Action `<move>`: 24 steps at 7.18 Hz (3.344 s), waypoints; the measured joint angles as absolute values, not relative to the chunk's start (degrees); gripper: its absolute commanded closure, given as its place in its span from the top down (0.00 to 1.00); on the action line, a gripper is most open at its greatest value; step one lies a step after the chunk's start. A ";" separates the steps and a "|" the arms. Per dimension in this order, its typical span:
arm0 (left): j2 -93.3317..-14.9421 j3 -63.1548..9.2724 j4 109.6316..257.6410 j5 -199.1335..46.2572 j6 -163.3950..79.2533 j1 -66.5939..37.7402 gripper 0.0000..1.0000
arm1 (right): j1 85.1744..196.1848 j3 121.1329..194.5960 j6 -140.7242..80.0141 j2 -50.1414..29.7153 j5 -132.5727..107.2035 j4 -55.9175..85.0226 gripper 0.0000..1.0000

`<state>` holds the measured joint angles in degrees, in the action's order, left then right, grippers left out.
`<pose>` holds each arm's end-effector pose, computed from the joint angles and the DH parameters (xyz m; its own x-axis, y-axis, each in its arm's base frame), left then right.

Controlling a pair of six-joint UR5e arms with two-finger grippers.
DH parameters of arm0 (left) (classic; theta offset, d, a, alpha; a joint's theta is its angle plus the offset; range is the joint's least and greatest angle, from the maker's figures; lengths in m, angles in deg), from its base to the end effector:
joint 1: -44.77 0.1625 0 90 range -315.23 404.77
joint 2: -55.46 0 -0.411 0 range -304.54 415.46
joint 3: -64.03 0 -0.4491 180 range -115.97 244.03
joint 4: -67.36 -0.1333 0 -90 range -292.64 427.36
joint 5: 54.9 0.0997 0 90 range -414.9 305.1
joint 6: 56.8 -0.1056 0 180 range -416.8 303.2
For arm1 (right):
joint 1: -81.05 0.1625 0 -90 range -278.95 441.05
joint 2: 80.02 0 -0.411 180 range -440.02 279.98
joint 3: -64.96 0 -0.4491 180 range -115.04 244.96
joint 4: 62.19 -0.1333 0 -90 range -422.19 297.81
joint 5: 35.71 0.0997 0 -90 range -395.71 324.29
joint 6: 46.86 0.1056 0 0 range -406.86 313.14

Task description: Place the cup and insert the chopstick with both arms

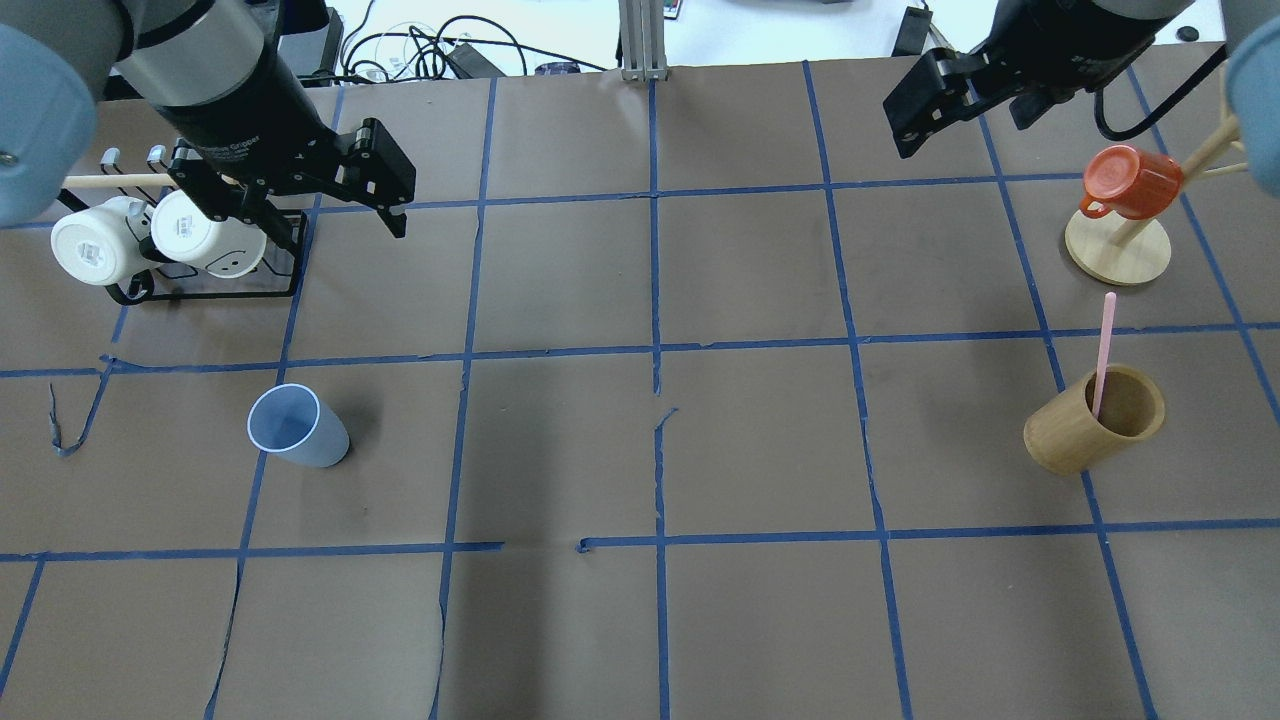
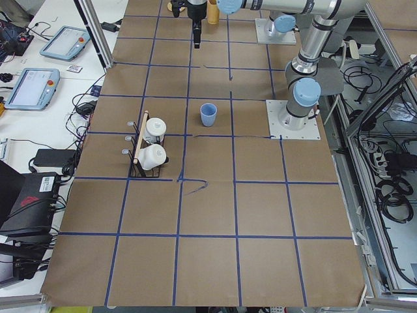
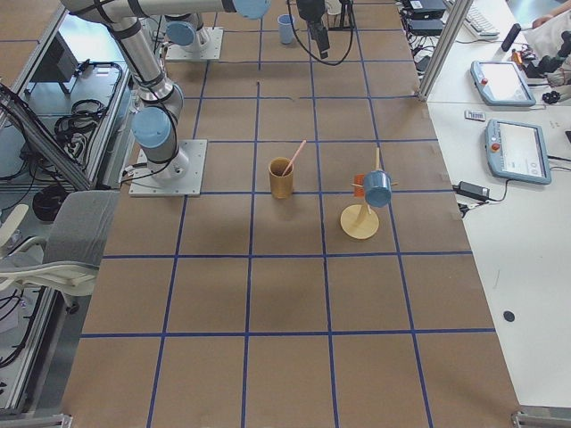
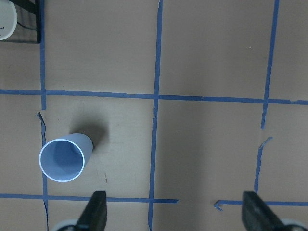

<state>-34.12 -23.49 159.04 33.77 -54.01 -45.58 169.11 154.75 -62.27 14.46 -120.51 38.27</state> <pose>-0.1391 -0.5466 0.4928 -0.9988 -0.0421 0.0242 -0.0426 0.9989 -0.0201 0.1245 -0.5437 0.5335 -0.9690 -0.2467 -0.0149 -0.2332 0.9327 -0.2752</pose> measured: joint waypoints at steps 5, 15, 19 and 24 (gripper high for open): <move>-33.68 -23.61 158.97 33.90 -53.98 -45.58 1.00 | 169.12 154.65 -62.24 14.13 -120.43 38.44 1.00; -33.85 -23.87 158.70 33.78 -54.16 -44.98 1.00 | 169.11 155.04 -61.86 14.19 -119.87 38.12 1.00; -33.81 -24.01 158.97 33.97 -56.87 -45.02 1.00 | 169.12 155.05 -61.88 14.04 -119.65 38.11 1.00; -33.50 -25.31 158.67 33.74 -56.05 -45.03 1.00 | 169.12 155.05 -61.89 13.99 -119.55 38.12 1.00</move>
<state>-33.50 -25.31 158.67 33.74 -56.05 -45.03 169.12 155.05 -61.89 13.99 -119.55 38.12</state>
